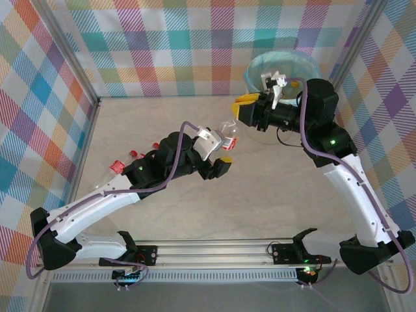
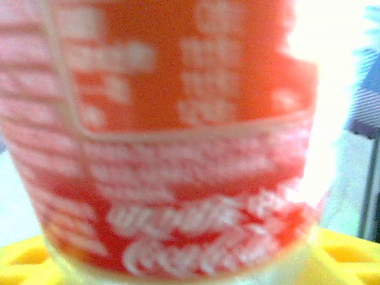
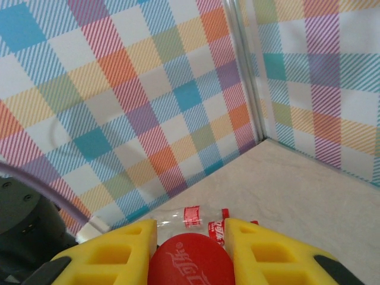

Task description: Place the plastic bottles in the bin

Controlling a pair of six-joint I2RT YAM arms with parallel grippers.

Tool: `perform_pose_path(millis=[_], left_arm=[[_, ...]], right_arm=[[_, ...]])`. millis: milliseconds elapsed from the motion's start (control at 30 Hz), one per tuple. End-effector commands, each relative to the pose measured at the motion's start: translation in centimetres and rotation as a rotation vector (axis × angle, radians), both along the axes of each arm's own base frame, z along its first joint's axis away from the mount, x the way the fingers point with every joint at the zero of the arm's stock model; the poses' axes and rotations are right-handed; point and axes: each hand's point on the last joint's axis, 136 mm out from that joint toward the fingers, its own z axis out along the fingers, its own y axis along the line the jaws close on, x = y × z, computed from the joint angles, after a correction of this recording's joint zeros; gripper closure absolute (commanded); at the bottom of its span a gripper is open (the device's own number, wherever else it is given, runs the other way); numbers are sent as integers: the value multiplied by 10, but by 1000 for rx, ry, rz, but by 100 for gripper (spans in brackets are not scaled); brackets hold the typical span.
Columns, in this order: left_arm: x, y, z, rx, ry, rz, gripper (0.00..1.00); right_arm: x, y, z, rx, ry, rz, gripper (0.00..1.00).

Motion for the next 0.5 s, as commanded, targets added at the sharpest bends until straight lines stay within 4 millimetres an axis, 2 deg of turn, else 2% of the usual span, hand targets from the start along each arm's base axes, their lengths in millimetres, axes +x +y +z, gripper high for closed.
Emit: perform_pose_path(millis=[0,67,167,367,467], left_arm=[[7,16,49,-109,-80,81,11],[13,29,57,-119,-101,157,4],[16,53,68,-131,-132,255,2],[0,85,82,-169,-156,292,2],[-6,99,76,-160,-145,314,1]], right_arm=[[9,-14,28,-1,-84,-120,100],[22,-28,43,-18,-135,-242,100],[47,-56,68,-65,-224,-462,100],[90,-98,122,-235,-484,-799,100],[127,-113,132,-359,-590,-963,100]])
